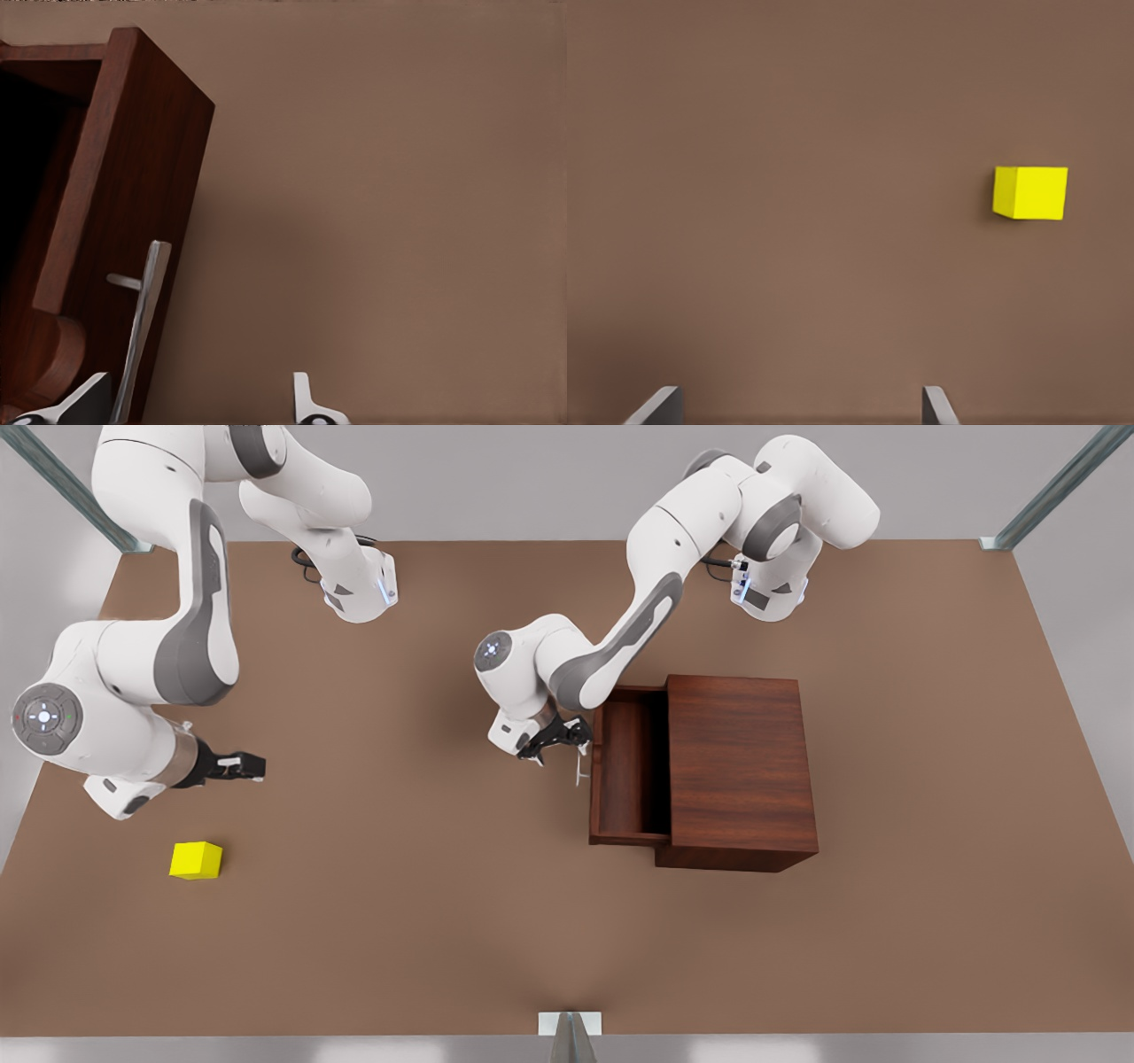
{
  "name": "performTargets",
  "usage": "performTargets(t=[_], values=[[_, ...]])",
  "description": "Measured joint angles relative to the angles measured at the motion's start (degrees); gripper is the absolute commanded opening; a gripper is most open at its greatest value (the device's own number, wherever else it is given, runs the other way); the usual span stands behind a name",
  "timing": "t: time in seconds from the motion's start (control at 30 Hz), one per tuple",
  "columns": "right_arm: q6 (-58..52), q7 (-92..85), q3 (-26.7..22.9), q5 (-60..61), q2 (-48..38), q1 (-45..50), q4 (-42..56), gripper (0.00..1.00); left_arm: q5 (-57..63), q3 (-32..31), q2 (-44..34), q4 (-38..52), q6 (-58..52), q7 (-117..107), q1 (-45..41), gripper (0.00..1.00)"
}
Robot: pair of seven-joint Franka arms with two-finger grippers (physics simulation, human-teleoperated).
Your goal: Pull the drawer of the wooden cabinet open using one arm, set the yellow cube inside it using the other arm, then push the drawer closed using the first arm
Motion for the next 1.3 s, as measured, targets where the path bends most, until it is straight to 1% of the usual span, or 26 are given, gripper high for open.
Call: performTargets(t=[0.03,0.07,0.13,0.17,0.2,0.27,0.3,0.33,0.37,0.4,0.53,0.6,0.7,0.83,0.93,1.0,1.13,1.2,1.23,1.3], values=[[0.0,0.0,0.0,0.0,0.4,0.0,0.0,1.0,-0.2,-1.0,-0.8,2.2,-1.7,0.1,0.1,1.0],[-0.1,0.0,0.0,0.0,0.6,0.0,0.1,1.0,-0.7,-2.5,-3.1,4.9,-4.6,0.3,0.1,1.0],[-0.1,0.1,0.0,0.1,0.7,-0.1,0.1,1.0,-1.4,-5.3,-10.3,7.2,-11.2,0.8,0.0,1.0],[-0.1,0.1,0.0,0.1,0.8,-0.1,0.1,1.0,-1.9,-5.9,-13.7,7.4,-15.0,1.6,2.2,1.0],[0.0,0.1,-0.2,0.1,1.4,-0.2,0.1,1.0,-3.3,-6.1,-17.9,7.1,-18.7,3.2,8.0,1.0],[0.5,0.1,-2.4,0.1,3.8,-1.3,0.3,1.0,-7.6,-6.0,-24.2,4.6,-25.0,8.3,27.1,1.0],[1.2,0.2,-3.3,0.1,5.0,-2.2,0.3,1.0,-10.6,-5.7,-28.5,-2.6,-25.6,11.1,36.1,1.0],[2.1,0.4,-3.7,0.0,6.2,-3.0,0.4,1.0,-13.0,-4.3,-35.1,-14.8,-23.5,13.8,41.5,1.0],[3.1,0.6,-4.1,-0.1,7.3,-3.3,0.4,1.0,-15.0,-3.2,-38.2,-20.9,-21.5,16.4,44.8,1.0],[4.0,0.9,-4.4,-0.3,8.2,-3.8,0.8,1.0,-16.1,-2.7,-38.5,-21.9,-19.8,18.8,46.5,1.0],[7.6,1.7,-4.6,-0.5,14.2,-8.4,5.5,1.0,-18.6,-2.1,-37.4,-22.3,-15.3,27.1,45.3,1.0],[8.9,2.0,-4.6,0.3,19.5,-10.5,10.4,1.0,-20.1,-1.8,-37.5,-22.4,-13.7,30.7,46.2,1.0],[10.5,1.9,-4.6,1.3,26.0,-11.5,16.9,1.0,-21.4,-1.1,-38.2,-23.4,-11.9,35.3,47.3,1.0],[12.7,1.1,-3.5,1.8,31.9,-12.5,20.7,1.0,-22.1,-0.5,-39.4,-25.4,-10.8,40.4,47.4,1.0],[14.1,0.0,-0.3,1.2,33.4,-16.6,21.2,1.0,-22.3,-0.4,-39.7,-25.8,-10.3,43.6,47.4,1.0],[15.1,-1.0,3.4,-1.2,34.9,-19.6,21.4,1.0,-22.3,-0.4,-39.6,-25.5,-10.1,45.4,47.3,1.0],[16.8,-3.0,5.7,-4.4,37.5,-21.0,22.4,1.0,-22.3,-0.4,-39.6,-25.4,-9.9,48.6,47.2,1.0],[17.4,-3.8,10.9,-8.4,37.8,-23.9,22.5,1.0,-22.3,-0.5,-39.5,-25.4,-9.8,50.0,47.3,1.0],[17.6,-4.2,12.5,-10.4,37.8,-24.8,22.4,1.0,-22.3,-0.5,-39.5,-25.4,-9.8,50.6,47.3,1.0],[17.9,-5.0,13.8,-13.5,37.8,-25.5,22.4,1.0,-22.3,-0.5,-39.5,-25.5,-9.8,51.7,47.2,1.0]])
